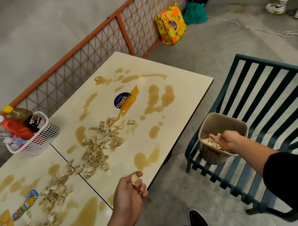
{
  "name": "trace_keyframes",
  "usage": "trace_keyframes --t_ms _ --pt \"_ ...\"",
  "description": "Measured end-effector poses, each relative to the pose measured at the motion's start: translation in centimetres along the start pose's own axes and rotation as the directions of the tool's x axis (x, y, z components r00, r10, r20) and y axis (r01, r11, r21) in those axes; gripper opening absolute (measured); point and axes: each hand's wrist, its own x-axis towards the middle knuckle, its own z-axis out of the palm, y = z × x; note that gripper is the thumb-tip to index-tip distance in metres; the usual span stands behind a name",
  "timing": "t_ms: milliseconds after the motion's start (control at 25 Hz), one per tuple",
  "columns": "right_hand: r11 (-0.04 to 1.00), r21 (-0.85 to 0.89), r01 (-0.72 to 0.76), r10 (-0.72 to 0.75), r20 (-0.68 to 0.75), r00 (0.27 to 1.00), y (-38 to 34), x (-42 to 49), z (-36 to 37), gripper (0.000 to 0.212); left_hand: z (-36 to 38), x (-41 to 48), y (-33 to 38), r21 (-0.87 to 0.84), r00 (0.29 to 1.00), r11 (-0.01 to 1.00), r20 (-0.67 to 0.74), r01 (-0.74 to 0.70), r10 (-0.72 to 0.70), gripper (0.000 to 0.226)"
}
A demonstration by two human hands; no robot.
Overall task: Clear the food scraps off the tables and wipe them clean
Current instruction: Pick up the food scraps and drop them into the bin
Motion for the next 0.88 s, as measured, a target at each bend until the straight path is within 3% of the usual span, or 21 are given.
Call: trace_keyframes --t_ms 80,120,200,240,320,360,480,560,640,720,800,880 --pt "0.96 0.278 -0.033 0.036 -0.005 0.999 -0.8 -0.4 0.4 0.045 0.1 0.0 0.1 0.02 1.0 1.0 0.005 -0.001 0.001 0.032" --pt "0.884 0.463 -0.058 0.062 0.007 0.998 -1.1 -0.3 0.6 0.043 0.1 0.1 0.1 0.025 1.0 1.0 0.01 0.0 -0.001 0.032" --pt "0.831 0.55 -0.088 0.083 0.034 0.996 -1.4 0.0 0.7 0.044 0.1 0.2 -0.1 0.043 1.0 0.999 0.019 0.006 -0.007 0.032" --pt "0.869 0.488 -0.077 0.056 0.056 0.997 -1.5 0.1 0.8 0.046 0.2 0.3 -0.1 0.058 1.0 0.998 0.025 0.008 -0.01 0.032" --pt "0.989 0.134 -0.055 0.047 0.064 0.997 -1.6 0.5 0.9 0.058 0.3 0.6 -0.3 0.099 0.999 0.995 0.036 0.011 -0.015 0.031" --pt "0.998 0.001 -0.059 0.059 0.057 0.997 -1.4 0.7 0.6 0.063 0.3 0.7 -0.4 0.128 0.999 0.992 0.035 0.009 -0.014 0.031" --pt "0.974 -0.214 -0.068 0.071 0.005 0.997 0.1 -0.6 -0.6 0.057 0.5 1.1 -0.8 0.265 0.999 0.964 0.038 -0.023 0.013 0.03" --pt "0.891 -0.451 -0.056 0.073 0.022 0.997 2.6 -2.7 -1.0 0.05 0.9 1.2 -1.1 0.414 0.996 0.908 0.077 -0.07 0.042 0.026" --pt "0.773 -0.635 -0.005 0.155 0.181 0.971 5.9 -5.5 -0.9 0.046 1.4 1.4 -1.6 0.593 0.988 0.792 0.128 -0.143 0.083 0.019" --pt "0.674 -0.731 0.103 0.278 0.381 0.882 9.5 -8.3 -0.8 0.045 2.1 1.6 -2.2 0.723 0.969 0.645 0.18 -0.248 0.171 0.014" --pt "0.644 -0.739 0.197 0.359 0.519 0.776 12.7 -11.0 -0.6 0.044 2.9 1.9 -2.5 0.789 0.93 0.502 0.242 -0.354 0.276 0.013" --pt "0.663 -0.696 0.278 0.326 0.602 0.729 14.5 -12.2 -0.4 0.037 3.7 2.4 -2.4 0.832 0.876 0.337 0.318 -0.441 0.363 0.012"
